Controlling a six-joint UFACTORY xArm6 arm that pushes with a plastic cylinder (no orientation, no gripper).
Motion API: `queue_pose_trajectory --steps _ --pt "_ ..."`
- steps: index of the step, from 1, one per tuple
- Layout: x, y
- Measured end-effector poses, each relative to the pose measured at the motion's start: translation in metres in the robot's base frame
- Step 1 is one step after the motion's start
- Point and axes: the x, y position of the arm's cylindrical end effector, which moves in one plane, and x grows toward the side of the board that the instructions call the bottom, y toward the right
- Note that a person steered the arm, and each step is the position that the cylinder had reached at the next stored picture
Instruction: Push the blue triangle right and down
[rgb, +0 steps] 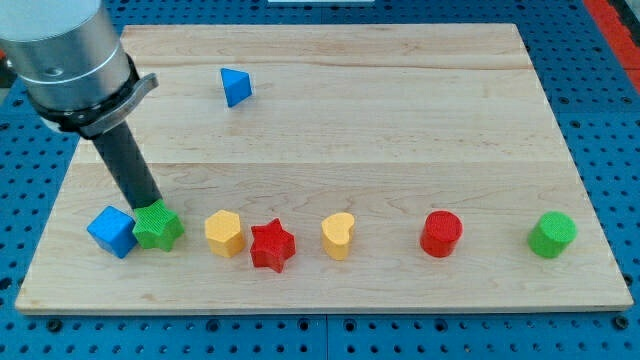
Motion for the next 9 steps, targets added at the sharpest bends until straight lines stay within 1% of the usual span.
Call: queue_pose_trajectory --steps 1,2,3,4,5,6,8,9 --pt "-0.010 -0.005" --pt "-0.069 -0.007" --pt "-0.110 -0.013" --pt "-0.134 0.009" --pt "-0.135 0.028" --pt "-0.149 0.010" --pt "-0.189 0.073" --pt "-0.190 0.100"
